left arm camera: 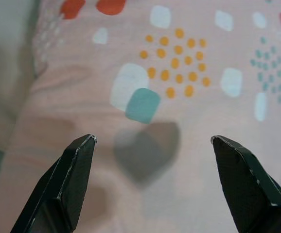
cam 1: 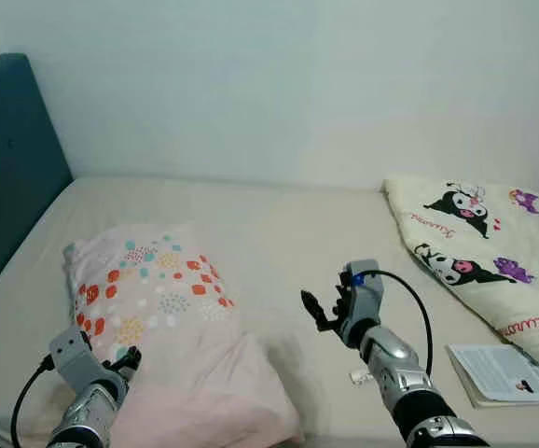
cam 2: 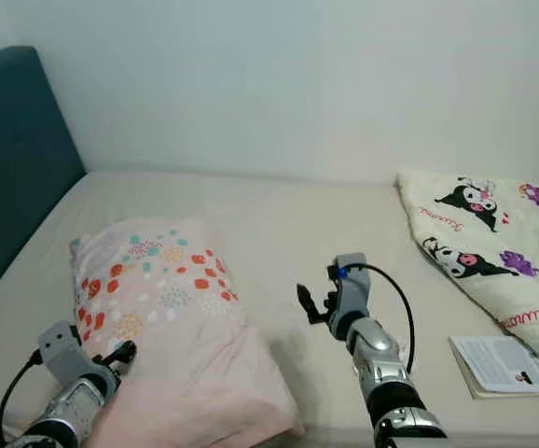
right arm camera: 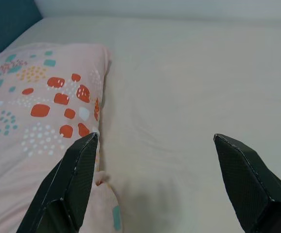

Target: Clean up the room

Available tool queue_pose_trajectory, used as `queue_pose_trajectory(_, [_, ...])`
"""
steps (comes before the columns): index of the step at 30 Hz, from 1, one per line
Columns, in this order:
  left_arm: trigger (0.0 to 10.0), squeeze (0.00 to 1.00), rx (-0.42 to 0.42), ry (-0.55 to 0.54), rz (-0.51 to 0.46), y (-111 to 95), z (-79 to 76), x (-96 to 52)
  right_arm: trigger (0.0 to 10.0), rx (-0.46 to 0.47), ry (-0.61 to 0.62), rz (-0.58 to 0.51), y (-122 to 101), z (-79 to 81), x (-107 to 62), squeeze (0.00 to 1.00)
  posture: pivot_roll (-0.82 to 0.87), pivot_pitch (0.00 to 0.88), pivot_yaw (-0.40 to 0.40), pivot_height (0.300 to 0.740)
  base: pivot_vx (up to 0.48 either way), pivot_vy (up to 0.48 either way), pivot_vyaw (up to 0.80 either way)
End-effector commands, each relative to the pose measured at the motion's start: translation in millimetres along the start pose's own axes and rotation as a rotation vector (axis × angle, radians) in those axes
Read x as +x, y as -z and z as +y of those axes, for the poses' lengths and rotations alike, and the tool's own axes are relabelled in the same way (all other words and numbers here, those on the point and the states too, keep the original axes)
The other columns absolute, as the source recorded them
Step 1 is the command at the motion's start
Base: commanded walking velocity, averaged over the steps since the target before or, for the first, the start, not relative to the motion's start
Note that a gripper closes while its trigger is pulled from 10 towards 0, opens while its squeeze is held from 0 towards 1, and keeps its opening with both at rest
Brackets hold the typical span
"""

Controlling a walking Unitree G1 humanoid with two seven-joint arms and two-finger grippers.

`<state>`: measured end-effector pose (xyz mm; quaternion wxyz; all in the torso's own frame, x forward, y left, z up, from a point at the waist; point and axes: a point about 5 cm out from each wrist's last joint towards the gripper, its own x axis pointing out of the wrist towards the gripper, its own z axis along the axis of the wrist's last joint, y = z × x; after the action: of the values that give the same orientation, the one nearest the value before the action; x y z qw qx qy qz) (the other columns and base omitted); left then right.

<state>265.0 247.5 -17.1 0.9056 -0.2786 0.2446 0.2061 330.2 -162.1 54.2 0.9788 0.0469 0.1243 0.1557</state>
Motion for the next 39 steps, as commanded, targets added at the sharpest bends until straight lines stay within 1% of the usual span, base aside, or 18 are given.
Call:
queue_pose_trajectory(1, [10.0,0.0,-0.032,0.01,0.014,4.0,-0.3,-0.6,10.0,0.02,0.005,-0.004,-2.1,-2.0,-0.2,0.0,-0.12,0.0,-0.044,0.68,0.0,0.0,0.0])
queue_pose_trajectory(5, [10.0,0.0,-0.086,0.091,0.003,3.2,-7.6,-0.2,10.0,0.027,-0.032,-0.023,-5.2,4.7,0.8,0.0,-0.12,0.0,-0.046,0.665,0.0,0.0,0.0])
queue_pose_trajectory(6, [10.0,0.0,-0.086,0.091,0.003,3.2,-7.6,-0.2,10.0,0.027,-0.032,-0.023,-5.2,4.7,0.8,0.0,-0.12,0.0,-0.046,0.665,0.0,0.0,0.0])
queue_pose_trajectory(8, [10.0,0.0,-0.115,0.162,-0.003,2.9,-16.2,0.3,10.0,0.043,-0.057,-0.04,-7.8,10.5,2.2,0.0,-0.12,0.0,-0.044,0.655,0.0,0.0,0.0])
queue_pose_trajectory(9, [10.0,0.0,-0.115,0.162,-0.003,2.9,-16.2,0.3,10.0,0.043,-0.057,-0.04,-7.8,10.5,2.2,0.0,-0.12,0.0,-0.044,0.655,0.0,0.0,0.0])
queue_pose_trajectory(11, [10.0,0.0,-0.132,0.241,-0.007,2.1,-26.5,0.7,10.0,0.059,-0.073,-0.058,-11.3,13.7,3.1,0.0,-0.12,0.0,-0.042,0.64,0.0,0.0,0.0])
queue_pose_trajectory(15, [10.0,0.0,-0.136,0.293,-0.014,0.3,-33.8,1.0,10.0,0.07,-0.082,-0.068,-13.2,15.4,3.6,0.0,-0.12,0.0,-0.042,0.63,0.0,0.0,0.0])
queue_pose_trajectory(17, [10.0,0.0,-0.148,0.398,-0.074,-11.7,-48.5,1.7,10.0,0.094,-0.112,-0.089,-16.3,20.9,4.9,0.0,-0.12,0.0,-0.043,0.615,0.0,0.0,0.0])
queue_pose_trajectory(19, [10.0,0.0,-0.148,0.398,-0.074,-11.7,-48.5,1.7,10.0,0.094,-0.112,-0.089,-16.3,20.9,4.9,0.0,-0.12,0.0,-0.043,0.615,0.0,0.0,0.0])
queue_pose_trajectory(20, [10.0,0.0,-0.161,0.442,-0.123,-22.1,-54.2,2.0,10.0,0.106,-0.134,-0.102,-18.6,24.6,5.2,0.0,-0.11,0.0,-0.044,0.605,0.0,0.0,0.0])
queue_pose_trajectory(26, [10.0,0.0,-0.181,0.498,-0.183,-39.3,-63.0,2.7,10.0,0.143,-0.164,-0.13,-25.0,28.7,5.5,0.0,-0.11,0.0,-0.043,0.585,0.0,0.0,0.0])
queue_pose_trajectory(28, [10.0,0.0,-0.18,0.502,-0.184,-40.5,-64.2,2.8,10.0,0.145,-0.165,-0.131,-25.6,28.8,5.6,0.0,-0.11,0.0,-0.043,0.58,0.0,0.0,0.0])
queue_pose_trajectory(29, [10.0,0.0,-0.16,0.501,-0.186,-41.1,-65.3,2.9,10.0,0.147,-0.164,-0.134,-26.8,28.8,5.8,0.0,-0.11,0.0,-0.04,0.575,0.0,0.0,0.0])
queue_pose_trajectory(32, [10.0,0.0,-0.117,0.45,-0.222,-46.4,-63.3,3.5,10.0,0.169,-0.16,-0.154,-31.2,27.5,5.8,0.0,-0.12,0.0,-0.035,0.56,0.0,0.0,0.0])
queue_pose_trajectory(36, [10.0,0.0,-0.088,0.398,-0.273,-55.2,-59.8,3.9,10.0,0.18,-0.161,-0.163,-33.1,26.8,5.2,0.0,-0.12,0.001,-0.035,0.55,0.0,0.0,0.0])
queue_pose_trajectory(37, [10.0,0.0,-0.073,0.376,-0.296,-59.5,-58.4,3.8,10.0,0.186,-0.161,-0.166,-33.7,26.6,5.0,0.0,-0.12,0.001,-0.035,0.545,0.0,0.0,0.0])
queue_pose_trajectory(38, [10.0,0.0,-0.041,0.359,-0.355,-73.4,-57.8,3.0,10.0,0.186,-0.164,-0.167,-34.4,26.6,4.7,0.0,-0.11,0.002,-0.034,0.54,0.0,0.0,0.0])
queue_pose_trajectory(39, [10.0,0.0,0.002,0.343,-0.439,-93.8,-58.4,0.6,10.0,0.187,-0.167,-0.169,-35.2,26.6,4.4,0.0,-0.11,0.004,-0.038,0.535,0.0,0.0,0.0])
